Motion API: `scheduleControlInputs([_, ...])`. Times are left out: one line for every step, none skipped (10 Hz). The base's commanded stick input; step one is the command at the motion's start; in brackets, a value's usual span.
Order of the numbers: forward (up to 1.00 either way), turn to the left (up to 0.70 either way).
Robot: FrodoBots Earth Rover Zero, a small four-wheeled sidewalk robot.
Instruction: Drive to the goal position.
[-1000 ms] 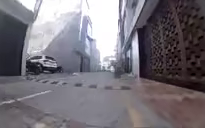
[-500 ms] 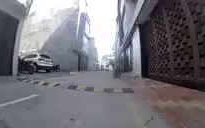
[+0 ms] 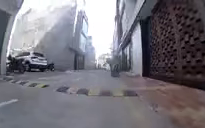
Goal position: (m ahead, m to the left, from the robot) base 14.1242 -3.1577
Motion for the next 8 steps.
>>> scheduleControlInputs([1.00,0.00])
scheduleControlInputs([1.00,0.00])
scheduleControlInputs([1.00,0.00])
scheduleControlInputs([1.00,0.00])
scheduleControlInputs([1.00,0.00])
scheduleControlInputs([1.00,0.00])
scheduleControlInputs([1.00,0.00])
scheduleControlInputs([1.00,0.00])
